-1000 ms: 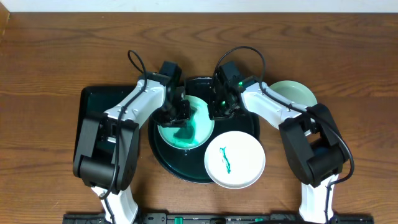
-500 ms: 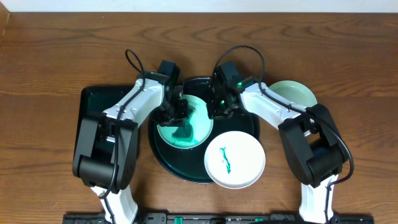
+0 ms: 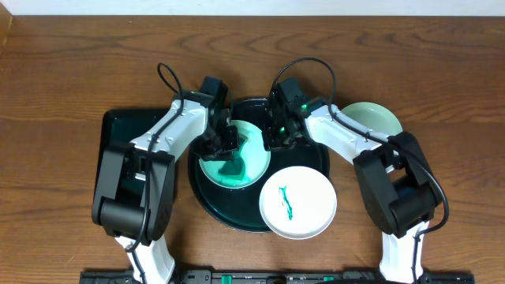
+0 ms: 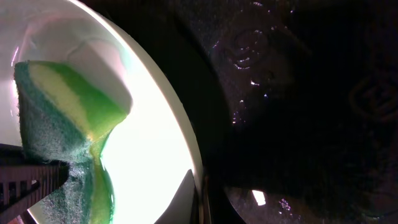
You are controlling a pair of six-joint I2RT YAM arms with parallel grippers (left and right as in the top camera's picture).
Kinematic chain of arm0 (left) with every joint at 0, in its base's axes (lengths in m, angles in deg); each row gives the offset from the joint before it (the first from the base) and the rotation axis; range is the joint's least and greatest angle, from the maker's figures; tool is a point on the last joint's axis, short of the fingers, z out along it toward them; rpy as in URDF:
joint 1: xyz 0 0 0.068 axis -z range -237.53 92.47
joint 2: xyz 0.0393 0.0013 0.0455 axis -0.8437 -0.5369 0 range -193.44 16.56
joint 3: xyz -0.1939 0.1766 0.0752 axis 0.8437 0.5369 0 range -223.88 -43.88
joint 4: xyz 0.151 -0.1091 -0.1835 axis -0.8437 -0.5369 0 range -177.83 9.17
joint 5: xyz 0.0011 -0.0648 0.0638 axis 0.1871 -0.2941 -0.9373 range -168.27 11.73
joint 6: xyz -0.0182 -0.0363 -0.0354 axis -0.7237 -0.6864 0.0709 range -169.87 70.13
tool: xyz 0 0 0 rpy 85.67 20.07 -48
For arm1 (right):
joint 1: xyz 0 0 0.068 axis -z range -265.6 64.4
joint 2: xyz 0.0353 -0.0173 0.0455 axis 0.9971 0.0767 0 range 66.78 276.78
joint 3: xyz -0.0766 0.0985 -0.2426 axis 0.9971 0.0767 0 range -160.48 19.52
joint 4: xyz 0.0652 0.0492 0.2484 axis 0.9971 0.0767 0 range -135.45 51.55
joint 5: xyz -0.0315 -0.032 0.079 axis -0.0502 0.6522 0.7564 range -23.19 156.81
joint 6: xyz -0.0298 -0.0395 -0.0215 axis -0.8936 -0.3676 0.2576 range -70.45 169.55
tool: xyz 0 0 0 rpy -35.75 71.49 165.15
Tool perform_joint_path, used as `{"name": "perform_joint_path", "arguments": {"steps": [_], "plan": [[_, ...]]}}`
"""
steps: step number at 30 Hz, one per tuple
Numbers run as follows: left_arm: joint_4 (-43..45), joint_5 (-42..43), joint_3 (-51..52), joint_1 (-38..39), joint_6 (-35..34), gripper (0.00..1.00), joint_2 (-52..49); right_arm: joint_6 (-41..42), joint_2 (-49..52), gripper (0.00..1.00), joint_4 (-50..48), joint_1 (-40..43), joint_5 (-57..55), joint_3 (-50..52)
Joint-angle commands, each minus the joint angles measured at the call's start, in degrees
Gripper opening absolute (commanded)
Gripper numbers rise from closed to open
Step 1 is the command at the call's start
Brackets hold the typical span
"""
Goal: Clean dirty plates on tray and stack at the side
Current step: 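Scrub the held plate with the sponge in the left gripper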
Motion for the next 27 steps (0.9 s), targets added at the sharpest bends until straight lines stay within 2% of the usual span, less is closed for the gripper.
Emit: {"name": "perform_joint_path", "arguments": {"steps": [1,4,15,27], "plan": [[-2.67,-14.29,1.51,-0.85,-4.44,0.07,-2.67,0.09,0.24,0.01,0.22,0.44,-0.35,-0.50],[-3.69,-16.79,1.51,-0.85,-5.86,0.07,-2.67,-0.35,0.24,0.01,0.44,0.44,-0.35,-0.50],[-3.76,-15.13,1.51,-0.85,-5.55,0.07,-2.67,-0.35,0.24,0.01,0.26,0.63,-0.48,-0.50],[-1.33,-0.02,1.46,-0.85,7.56,0.07,-2.67,-0.33,0.24,0.01,0.24,0.63,-0.48,-0.50]]}}
